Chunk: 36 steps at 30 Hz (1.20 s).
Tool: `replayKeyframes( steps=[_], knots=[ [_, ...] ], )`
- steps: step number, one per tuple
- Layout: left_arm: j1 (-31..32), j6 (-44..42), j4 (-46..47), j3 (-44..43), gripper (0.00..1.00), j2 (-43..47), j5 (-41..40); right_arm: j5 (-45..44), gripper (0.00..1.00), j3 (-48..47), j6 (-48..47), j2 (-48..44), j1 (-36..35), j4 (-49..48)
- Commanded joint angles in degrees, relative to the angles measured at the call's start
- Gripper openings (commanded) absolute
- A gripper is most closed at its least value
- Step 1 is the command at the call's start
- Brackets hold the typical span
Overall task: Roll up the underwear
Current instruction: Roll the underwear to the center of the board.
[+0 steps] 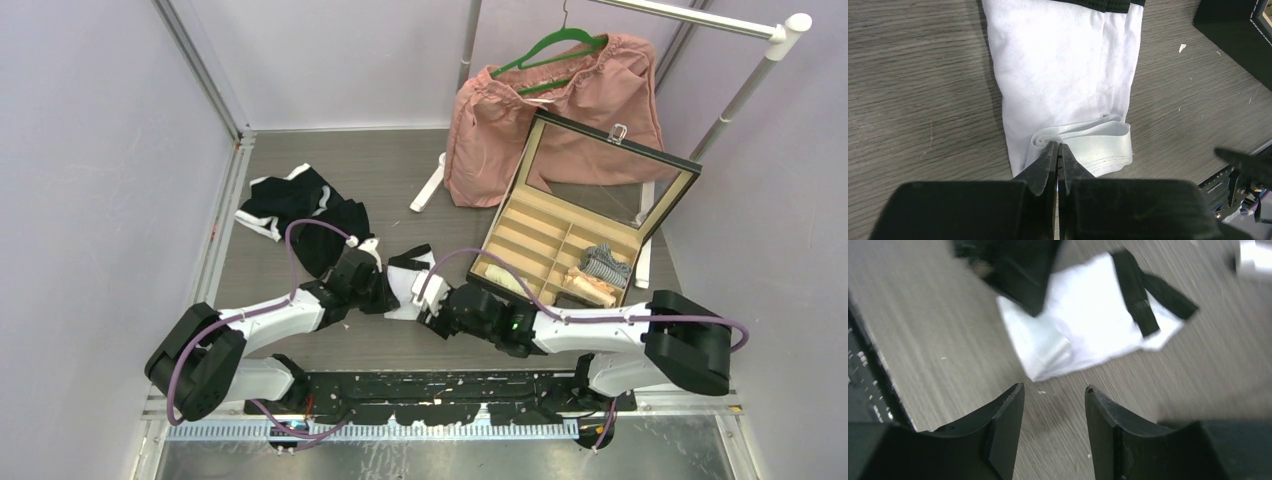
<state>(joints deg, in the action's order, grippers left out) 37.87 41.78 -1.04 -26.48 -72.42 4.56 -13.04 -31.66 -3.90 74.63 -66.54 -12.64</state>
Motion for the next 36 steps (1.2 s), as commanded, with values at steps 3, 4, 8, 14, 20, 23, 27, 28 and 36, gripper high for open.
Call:
replayKeyframes(
  steps=[3,4,8,14,20,23,27,28,36],
  knots=[
    [-0.24,-1.26,-5.82,1.79,0.01,-1.04,-2.80,11.36,0.55,-2.72,-28.93,4.37,-5.12,-10.52],
    [-0.22,-1.31,-5.80,1.78,0.01,-1.13,-2.72,11.96,0.55,-3.56,-30.77,5.58,-5.45,-9.50],
    [-0.19,-1.42,-5.73,1.63,0.01,-1.45,-2.62,12.06,0.56,-6.22,-38.00,10.43,-6.02,-5.00],
    [-0.25,-1.39,-5.64,1.63,0.01,-1.71,-2.71,10.72,0.57,-7.25,-44.02,15.07,-6.12,-4.06],
    [-0.24,-1.44,-5.69,1.63,0.01,-1.74,-2.71,6.82,0.57,-7.99,-47.65,18.91,-6.10,-3.01],
    [-0.18,-1.44,-5.72,1.67,0.01,-1.80,-2.63,4.33,0.57,-9.01,-48.67,20.39,-6.10,0.68],
    [-0.25,-1.44,-5.77,1.61,0.01,-1.67,-2.62,1.79,0.56,-10.16,-48.96,21.89,-5.98,5.08],
    [-0.21,-1.44,-5.81,1.56,0.01,-1.67,-2.62,1.34,0.56,-10.60,-48.62,22.28,-5.97,6.47],
    [-0.21,-1.31,-6.13,1.43,0.01,-1.63,-2.89,0.16,0.49,-12.29,-44.07,24.57,-5.72,12.20]
  ],
)
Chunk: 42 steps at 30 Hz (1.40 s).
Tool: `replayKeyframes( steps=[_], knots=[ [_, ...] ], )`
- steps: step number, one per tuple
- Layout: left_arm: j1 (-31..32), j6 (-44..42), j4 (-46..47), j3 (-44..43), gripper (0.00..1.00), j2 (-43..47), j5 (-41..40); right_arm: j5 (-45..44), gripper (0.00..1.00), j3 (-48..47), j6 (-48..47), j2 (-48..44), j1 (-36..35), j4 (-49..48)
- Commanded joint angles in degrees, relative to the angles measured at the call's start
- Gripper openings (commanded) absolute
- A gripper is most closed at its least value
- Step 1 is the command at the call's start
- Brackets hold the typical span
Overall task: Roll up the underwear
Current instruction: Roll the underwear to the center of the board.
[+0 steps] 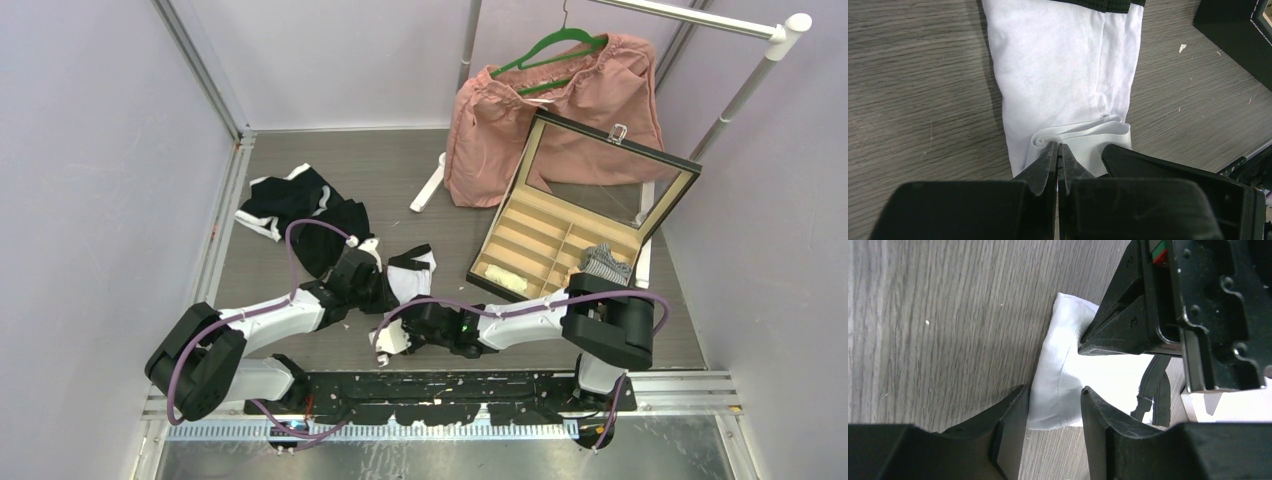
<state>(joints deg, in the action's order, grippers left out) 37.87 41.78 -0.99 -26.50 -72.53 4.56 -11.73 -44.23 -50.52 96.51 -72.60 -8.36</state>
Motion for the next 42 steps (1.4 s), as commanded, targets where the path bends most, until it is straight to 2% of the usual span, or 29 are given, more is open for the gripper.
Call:
replayKeyframes(
  steps=[1,4,7,10,13,18,29,42],
  knots=[
    [-0.18,-1.27,-6.21,1.45,0.01,-1.50,-2.89,-1.14,0.47,0.38,2.73,3.00,0.36,7.92],
    [-0.22,-1.26,-6.28,1.48,0.01,-1.39,-2.95,-1.72,0.41,0.38,4.06,4.07,0.66,6.82],
    [-0.25,-1.18,-6.29,1.40,0.01,-1.49,-3.05,-2.67,0.31,-0.32,5.78,4.72,0.95,6.67],
    [-0.18,-0.94,-6.51,1.28,0.01,-1.60,-3.53,-2.76,0.14,-0.11,7.23,4.43,1.23,5.75],
    [-0.25,-0.45,-7.04,1.20,0.01,-1.18,-4.12,-1.71,0.02,0.68,9.93,3.33,1.27,4.19],
    [-0.86,0.37,-11.09,-0.16,0.01,3.40,-6.19,2.00,0.01,1.10,17.81,1.52,1.37,4.09],
    [-1.15,0.64,-22.71,-4.85,0.01,16.70,-9.43,19.78,0.01,0.96,33.72,-1.20,3.39,4.17],
    [-1.13,-0.98,-26.65,-4.52,0.01,25.56,-5.23,40.58,0.01,-0.36,54.92,0.48,10.98,-1.31]
  ],
)
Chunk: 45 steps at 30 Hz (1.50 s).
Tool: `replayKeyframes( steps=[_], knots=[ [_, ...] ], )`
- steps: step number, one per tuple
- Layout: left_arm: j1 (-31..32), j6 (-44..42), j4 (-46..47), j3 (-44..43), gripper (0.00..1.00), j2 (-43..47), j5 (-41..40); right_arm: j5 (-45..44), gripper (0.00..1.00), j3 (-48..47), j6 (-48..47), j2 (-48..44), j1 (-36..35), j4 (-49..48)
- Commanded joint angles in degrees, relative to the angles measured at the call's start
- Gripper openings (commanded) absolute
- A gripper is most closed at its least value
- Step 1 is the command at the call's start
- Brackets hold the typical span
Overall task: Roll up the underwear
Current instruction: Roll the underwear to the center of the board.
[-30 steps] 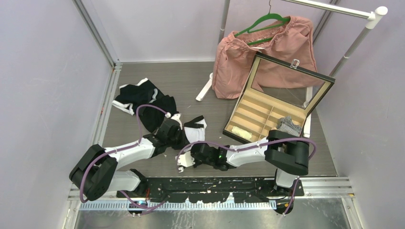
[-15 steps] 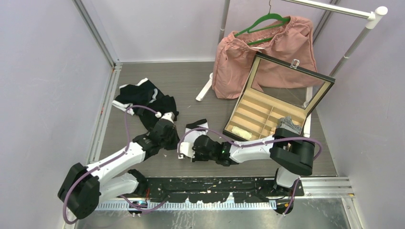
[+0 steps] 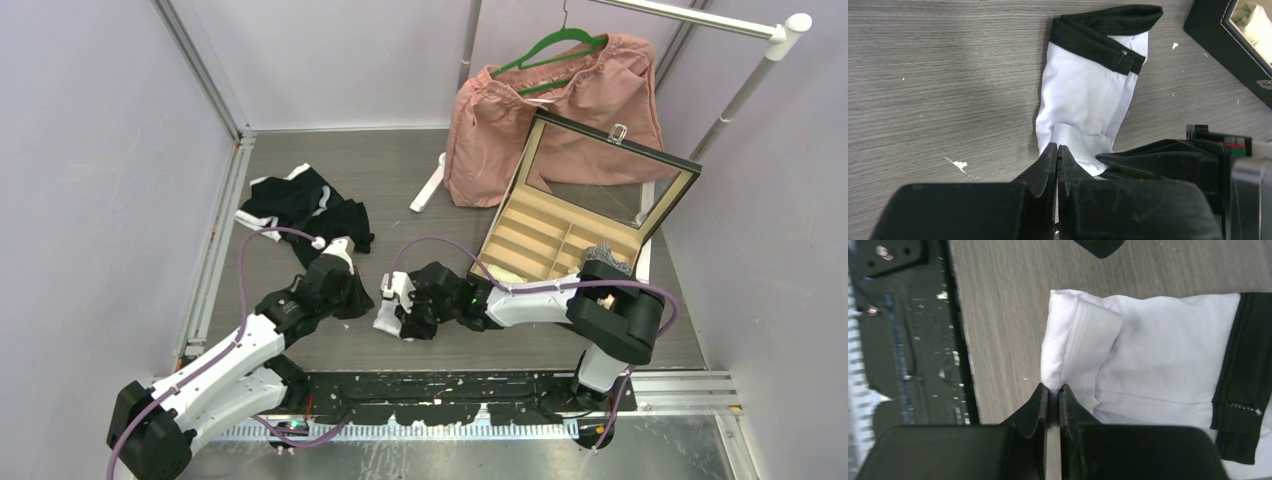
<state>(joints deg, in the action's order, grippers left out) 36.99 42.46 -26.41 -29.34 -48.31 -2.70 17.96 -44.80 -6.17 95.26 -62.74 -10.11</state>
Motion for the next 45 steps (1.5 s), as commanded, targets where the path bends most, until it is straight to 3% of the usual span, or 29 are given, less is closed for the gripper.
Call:
replayKeyframes(
  steps=[1,11,20,45],
  knots=[
    [-0.28,-1.82,-1.08,-1.64,0.01,1.42,2.37,12.67,0.01,0.01,12.43,2.27,1.73,-0.26],
    [-0.23,-3.55,0.86,-2.08,0.01,1.41,6.97,26.98,0.01,3.21,33.66,7.99,8.03,-20.00],
    [-0.22,-4.13,2.25,-1.43,0.01,0.65,8.66,29.25,0.01,4.89,46.14,13.54,13.12,-31.16],
    [-0.22,-5.37,11.44,2.23,0.01,-6.51,14.16,19.35,0.04,0.74,37.49,12.47,16.82,-10.51]
  ],
)
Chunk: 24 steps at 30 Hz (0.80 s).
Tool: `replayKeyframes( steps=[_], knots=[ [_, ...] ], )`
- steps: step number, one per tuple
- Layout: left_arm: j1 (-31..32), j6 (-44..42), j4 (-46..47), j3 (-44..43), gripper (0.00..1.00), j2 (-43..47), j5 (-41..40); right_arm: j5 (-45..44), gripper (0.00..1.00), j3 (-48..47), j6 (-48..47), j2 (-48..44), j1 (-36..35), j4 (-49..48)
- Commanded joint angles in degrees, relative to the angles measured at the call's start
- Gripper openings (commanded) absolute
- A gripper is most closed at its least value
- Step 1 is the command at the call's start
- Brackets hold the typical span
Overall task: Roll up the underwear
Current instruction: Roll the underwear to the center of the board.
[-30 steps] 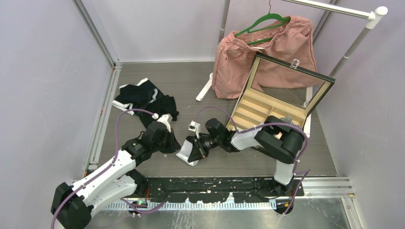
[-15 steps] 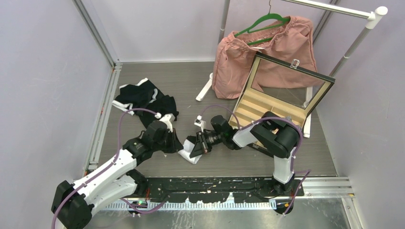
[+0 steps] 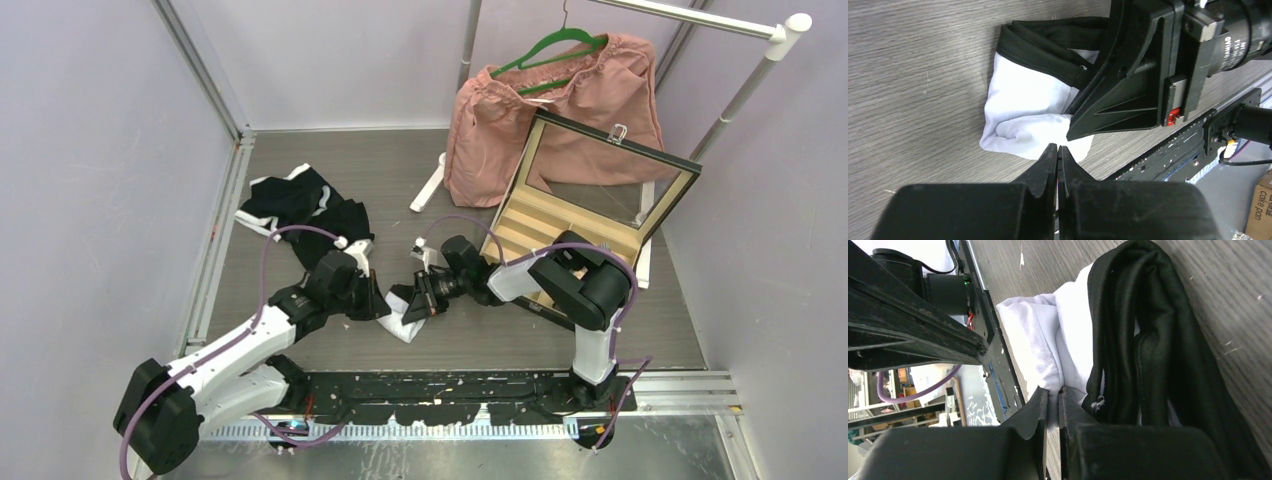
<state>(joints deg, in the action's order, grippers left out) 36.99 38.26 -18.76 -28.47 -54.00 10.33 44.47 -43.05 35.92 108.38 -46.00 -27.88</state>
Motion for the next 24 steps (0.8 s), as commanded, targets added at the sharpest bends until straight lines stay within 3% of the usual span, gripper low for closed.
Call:
replayKeyframes(
  steps=[1,16,24],
  knots=[
    [-0.20,-1.17,4.08,1.58,0.01,-1.17,0.98,-7.40,0.05,-1.10,-4.85,-0.77,0.05,7.77],
    [-0.25,0.55,7.85,1.93,0.01,-9.57,-5.85,-10.28,0.12,-2.76,-9.03,-2.35,0.06,14.99],
    [-0.25,2.05,6.72,2.76,0.01,-13.48,-8.98,-14.83,0.22,-3.69,-12.32,-5.34,0.04,21.19]
  ],
)
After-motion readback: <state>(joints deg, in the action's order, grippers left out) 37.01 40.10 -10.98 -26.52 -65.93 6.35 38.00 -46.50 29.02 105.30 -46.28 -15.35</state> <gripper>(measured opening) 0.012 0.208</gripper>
